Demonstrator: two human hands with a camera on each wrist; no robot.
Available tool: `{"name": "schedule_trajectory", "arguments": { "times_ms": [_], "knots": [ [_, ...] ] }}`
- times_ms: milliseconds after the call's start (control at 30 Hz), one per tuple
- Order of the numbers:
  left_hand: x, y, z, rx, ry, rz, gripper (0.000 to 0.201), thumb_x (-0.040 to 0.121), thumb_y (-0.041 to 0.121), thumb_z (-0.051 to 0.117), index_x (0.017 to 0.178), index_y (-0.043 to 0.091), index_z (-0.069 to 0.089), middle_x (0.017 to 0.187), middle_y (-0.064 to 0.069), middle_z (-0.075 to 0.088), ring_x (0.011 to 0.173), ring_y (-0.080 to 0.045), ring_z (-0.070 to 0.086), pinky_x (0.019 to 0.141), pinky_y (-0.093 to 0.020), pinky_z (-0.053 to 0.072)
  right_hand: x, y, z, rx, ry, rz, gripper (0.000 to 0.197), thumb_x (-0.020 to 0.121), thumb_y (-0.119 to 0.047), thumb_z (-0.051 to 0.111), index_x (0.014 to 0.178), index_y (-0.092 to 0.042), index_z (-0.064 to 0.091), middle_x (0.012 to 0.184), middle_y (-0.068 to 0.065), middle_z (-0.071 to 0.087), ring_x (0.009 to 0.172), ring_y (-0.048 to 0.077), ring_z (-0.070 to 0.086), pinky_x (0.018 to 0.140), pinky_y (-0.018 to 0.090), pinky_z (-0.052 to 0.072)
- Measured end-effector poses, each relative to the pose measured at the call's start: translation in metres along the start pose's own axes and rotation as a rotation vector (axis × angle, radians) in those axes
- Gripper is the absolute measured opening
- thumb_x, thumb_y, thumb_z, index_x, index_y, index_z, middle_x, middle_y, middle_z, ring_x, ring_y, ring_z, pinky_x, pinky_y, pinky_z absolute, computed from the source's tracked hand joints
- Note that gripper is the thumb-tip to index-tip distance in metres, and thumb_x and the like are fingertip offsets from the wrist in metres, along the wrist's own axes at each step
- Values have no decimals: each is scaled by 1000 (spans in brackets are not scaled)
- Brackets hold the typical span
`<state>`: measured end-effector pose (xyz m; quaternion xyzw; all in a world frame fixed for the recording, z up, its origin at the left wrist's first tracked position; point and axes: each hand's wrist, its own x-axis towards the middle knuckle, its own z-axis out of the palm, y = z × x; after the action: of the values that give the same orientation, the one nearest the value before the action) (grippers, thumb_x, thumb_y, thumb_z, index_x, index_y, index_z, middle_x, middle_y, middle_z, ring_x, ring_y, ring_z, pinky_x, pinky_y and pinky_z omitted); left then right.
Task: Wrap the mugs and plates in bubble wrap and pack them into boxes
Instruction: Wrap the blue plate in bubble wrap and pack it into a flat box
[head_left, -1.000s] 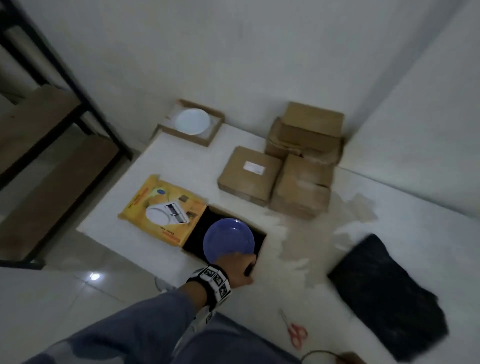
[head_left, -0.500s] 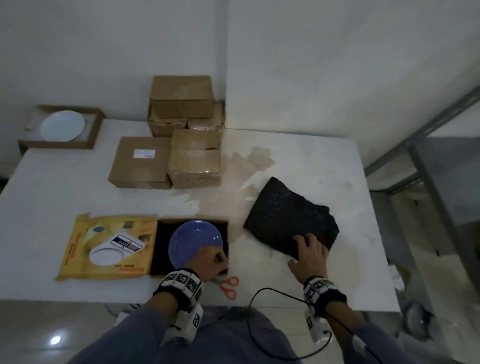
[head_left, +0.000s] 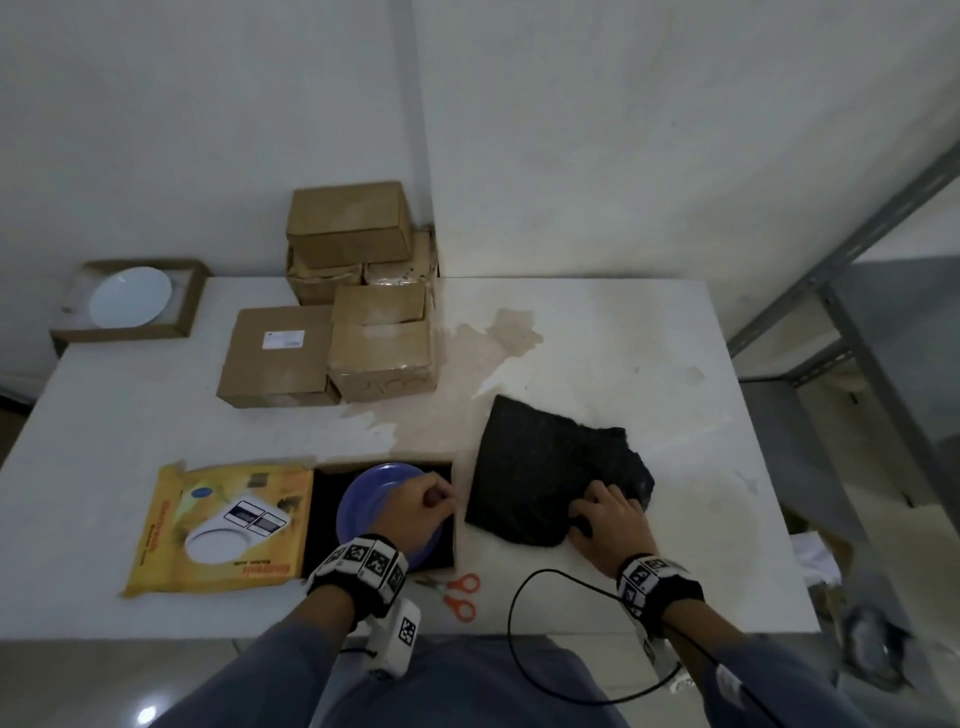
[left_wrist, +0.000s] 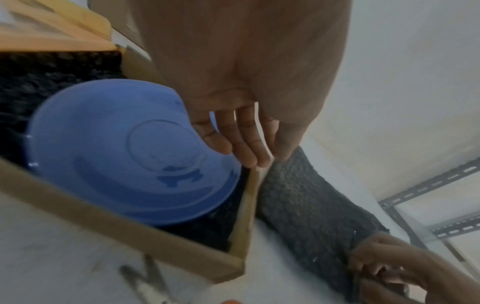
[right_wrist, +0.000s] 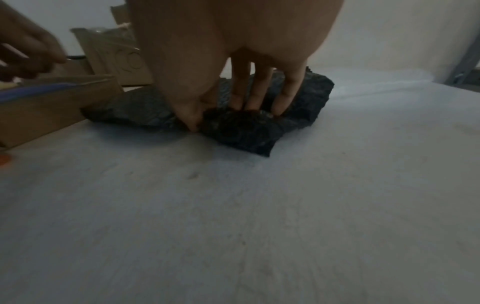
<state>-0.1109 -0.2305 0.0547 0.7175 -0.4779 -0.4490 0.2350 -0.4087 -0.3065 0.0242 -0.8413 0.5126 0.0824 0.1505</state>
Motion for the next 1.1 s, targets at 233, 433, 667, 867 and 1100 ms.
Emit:
{"name": "schedule_trajectory", "arguments": {
  "times_ms": [233, 433, 667, 867, 1100],
  "knots": [
    [35, 44, 24, 30, 46, 72, 31, 87, 8, 66, 114, 19, 55, 103, -2, 59, 97, -16, 59, 87, -25, 50, -2, 7, -10, 151, 151, 94, 29, 80, -49, 65, 94, -24, 69, 102, -3, 54, 95, 21, 55, 79, 35, 42],
    [68, 66, 49, 95, 46, -104, 87, 79, 12, 76, 146, 18, 20, 132, -13, 42, 122, -31, 48, 99, -37, 43, 1, 19, -16, 214, 119, 577, 74, 77, -49, 71, 138, -24, 37, 141, 10, 34, 123, 31, 45, 103, 45, 39],
    [93, 72, 48, -8, 51, -96, 29, 90, 32, 67, 101, 5, 68, 97, -9, 71, 91, -27, 66, 81, -37, 54, 12, 25, -11, 515, 133, 680, 99, 70, -32, 82, 149, -23, 24, 128, 15, 44, 108, 39, 56, 91, 47, 48],
    [91, 76, 21, -62, -18, 90, 18, 94, 29, 64, 83, 15, 68, 78, 1, 67, 76, -12, 63, 69, -24, 45, 26, 17, -26, 501, 164, 686, 96, 72, -38, 78, 150, -24, 25, 137, 10, 41, 126, 31, 42, 105, 49, 30],
    [74, 67, -24, -211, -126, 89, 34, 91, 28, 68, 76, 0, 57, 68, 0, 53, 64, -10, 52, 63, -25, 41, 83, -22, -61, 658, 190, 100, 76, 67, -47, 65, 138, -29, 47, 137, -8, 50, 128, 15, 44, 111, 43, 32]
  ]
}}
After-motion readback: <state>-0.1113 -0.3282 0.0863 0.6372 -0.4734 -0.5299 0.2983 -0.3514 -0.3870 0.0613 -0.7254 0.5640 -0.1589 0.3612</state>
